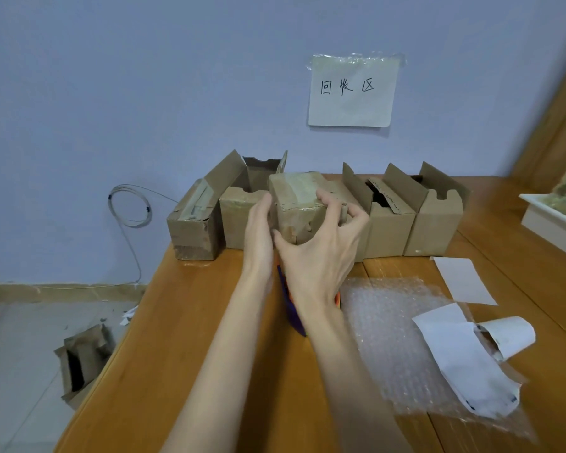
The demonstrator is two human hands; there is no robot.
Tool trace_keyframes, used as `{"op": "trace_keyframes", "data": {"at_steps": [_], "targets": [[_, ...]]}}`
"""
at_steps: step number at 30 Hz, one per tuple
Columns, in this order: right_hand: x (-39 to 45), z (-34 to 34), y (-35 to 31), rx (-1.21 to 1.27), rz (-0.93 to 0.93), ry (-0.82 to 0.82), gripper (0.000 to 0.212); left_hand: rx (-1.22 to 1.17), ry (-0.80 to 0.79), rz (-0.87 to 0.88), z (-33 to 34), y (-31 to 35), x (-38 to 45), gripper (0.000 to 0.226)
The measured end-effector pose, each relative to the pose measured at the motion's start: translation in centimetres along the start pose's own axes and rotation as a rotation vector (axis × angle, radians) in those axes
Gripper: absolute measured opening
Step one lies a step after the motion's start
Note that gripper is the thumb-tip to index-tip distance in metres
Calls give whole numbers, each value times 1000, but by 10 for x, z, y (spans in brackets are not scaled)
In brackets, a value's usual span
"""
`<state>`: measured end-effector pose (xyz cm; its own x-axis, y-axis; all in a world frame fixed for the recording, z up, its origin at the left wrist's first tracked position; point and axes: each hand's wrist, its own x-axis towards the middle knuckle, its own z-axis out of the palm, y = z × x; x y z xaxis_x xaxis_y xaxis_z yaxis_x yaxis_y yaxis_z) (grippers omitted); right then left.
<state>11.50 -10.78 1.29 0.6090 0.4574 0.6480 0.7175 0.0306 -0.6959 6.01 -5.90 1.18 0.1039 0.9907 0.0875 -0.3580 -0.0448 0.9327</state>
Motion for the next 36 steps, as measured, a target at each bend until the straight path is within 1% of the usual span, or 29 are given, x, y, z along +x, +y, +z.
{"op": "trace_keyframes", "data": {"at_steps": [1, 3, 4, 8, 12, 14, 16, 18, 20, 23, 26, 29, 31, 34, 35, 36], "targets": [[-7, -3, -4, 22, -7, 14, 77, -35, -57, -16, -4, 2, -8, 51], [-22, -11, -12, 56, -19, 28, 74, -92, -87, -45, -14, 8, -21, 67], [-28, -15, -16, 67, -25, 28, 74, -110, -90, -47, -20, 11, -28, 70], [-58, -30, -27, 103, -51, -7, 73, -125, -96, -28, -38, 19, -55, 65], [-91, -29, -31, 201, -48, -111, 69, -156, 6, 0, -62, 17, -72, 63], [-105, -24, -29, 209, -26, -165, 68, -150, 61, -27, -74, 10, -74, 63], [-117, -20, -25, 208, 7, -217, 68, -141, 109, -74, -84, 0, -76, 57], [-126, -18, -19, 203, 51, -272, 66, -108, 133, -114, -90, -10, -80, 49], [-130, -19, -14, 201, 84, -323, 61, -82, 144, -138, -95, -19, -83, 50], [-127, -23, -8, 203, 120, -381, 54, -28, 159, -133, -95, -24, -82, 50], [-118, -31, -5, 224, 167, -427, 41, 18, 185, -135, -93, -25, -80, 44], [-101, -37, -2, 222, 179, -472, 37, 72, 203, -125, -92, -23, -78, 44], [-81, -42, 3, 218, 172, -420, 33, 95, 196, -126, -93, -19, -76, 46], [-41, -55, 27, 162, 275, -290, 25, 149, 204, -114, -96, -14, -70, 48], [-30, -58, 41, 97, 320, -292, 24, 167, 211, -102, -97, -12, -68, 46], [-22, -60, 54, -4, 354, -335, 23, 187, 211, -94, -98, -10, -64, 45]]}}
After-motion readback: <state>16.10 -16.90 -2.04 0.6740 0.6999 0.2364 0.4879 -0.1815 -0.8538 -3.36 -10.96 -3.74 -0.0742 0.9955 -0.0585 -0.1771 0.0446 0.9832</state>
